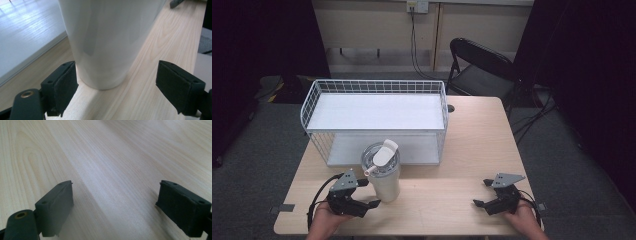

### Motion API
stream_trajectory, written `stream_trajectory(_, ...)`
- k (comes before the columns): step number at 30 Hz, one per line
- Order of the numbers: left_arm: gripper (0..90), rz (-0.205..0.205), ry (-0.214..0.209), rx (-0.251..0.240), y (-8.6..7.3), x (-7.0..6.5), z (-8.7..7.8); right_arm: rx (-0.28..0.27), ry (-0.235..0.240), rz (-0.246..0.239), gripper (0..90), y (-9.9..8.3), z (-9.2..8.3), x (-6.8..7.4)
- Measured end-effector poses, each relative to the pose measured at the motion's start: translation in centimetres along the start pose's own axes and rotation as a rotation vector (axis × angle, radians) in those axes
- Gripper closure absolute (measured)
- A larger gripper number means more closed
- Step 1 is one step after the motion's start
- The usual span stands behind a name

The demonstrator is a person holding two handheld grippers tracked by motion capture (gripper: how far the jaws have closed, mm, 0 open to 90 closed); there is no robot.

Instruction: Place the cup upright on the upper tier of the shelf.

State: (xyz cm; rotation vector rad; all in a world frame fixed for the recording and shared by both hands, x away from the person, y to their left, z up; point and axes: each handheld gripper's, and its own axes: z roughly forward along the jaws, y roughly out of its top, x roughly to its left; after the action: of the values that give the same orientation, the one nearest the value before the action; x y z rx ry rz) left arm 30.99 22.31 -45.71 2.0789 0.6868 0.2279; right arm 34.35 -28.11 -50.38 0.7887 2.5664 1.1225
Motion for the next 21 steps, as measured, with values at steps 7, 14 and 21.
stream_trajectory(7,15.8,-0.011,0.004,-0.046,0.6,0.0,-0.2,0.0,0.0,0.0,12.6,0.0,0.0,0.0)
stream_trajectory(14,15.8,-0.021,0.002,-0.104,1.2,0.1,-0.1,0.0,0.0,0.0,12.6,0.0,0.0,0.0)
stream_trajectory(21,15.6,-0.05,0.006,-0.158,1.5,0.5,0.0,0.0,0.0,0.0,12.6,0.0,0.0,0.0)
